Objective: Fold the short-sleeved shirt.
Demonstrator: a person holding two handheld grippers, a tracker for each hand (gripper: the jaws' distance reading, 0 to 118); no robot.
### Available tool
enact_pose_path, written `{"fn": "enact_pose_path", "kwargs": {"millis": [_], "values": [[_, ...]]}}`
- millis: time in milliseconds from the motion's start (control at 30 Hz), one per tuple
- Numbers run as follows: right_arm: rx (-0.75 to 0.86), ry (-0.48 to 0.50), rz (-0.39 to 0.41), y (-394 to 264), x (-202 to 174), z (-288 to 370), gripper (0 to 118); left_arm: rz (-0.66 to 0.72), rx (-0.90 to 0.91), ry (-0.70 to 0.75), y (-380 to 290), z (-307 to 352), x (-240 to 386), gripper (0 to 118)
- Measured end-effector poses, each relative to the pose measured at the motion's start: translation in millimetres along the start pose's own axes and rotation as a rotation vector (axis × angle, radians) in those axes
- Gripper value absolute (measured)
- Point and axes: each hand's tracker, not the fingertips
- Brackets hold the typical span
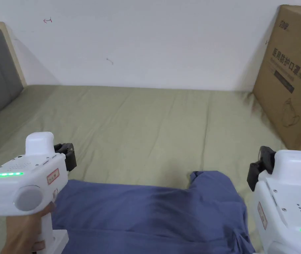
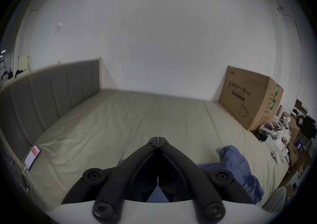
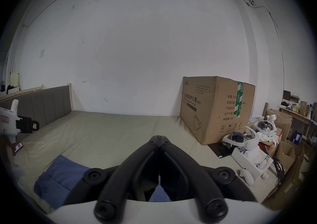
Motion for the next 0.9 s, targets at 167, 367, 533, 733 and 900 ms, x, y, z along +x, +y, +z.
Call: {"fn": "enact_pose_path", "kwargs": {"millis": [167, 367, 533, 733, 900], "values": [[-0.051, -0.02, 0.011, -12, -1, -39, 0, 0.059, -0.244, 0.045, -1, -91, -51, 0], [-0.131, -0.04, 0.024, -35, -3, -82, 0, 0.18, -0.489, 0.099, -32, -175, -97, 114], [-0.202, -0.043, 0.016, -57, -1, -108, 0, 0.123, -0.538, 0.145, -67, -198, -98, 110], [-0.298, -0.045, -0.015, -77, 7, -130, 0, -0.041, -0.579, 0.178, -92, -208, -79, 54], [-0.405, -0.023, -0.017, -93, 21, -171, 3, -0.041, -0.475, 0.128, -79, -190, -67, 4]]}}
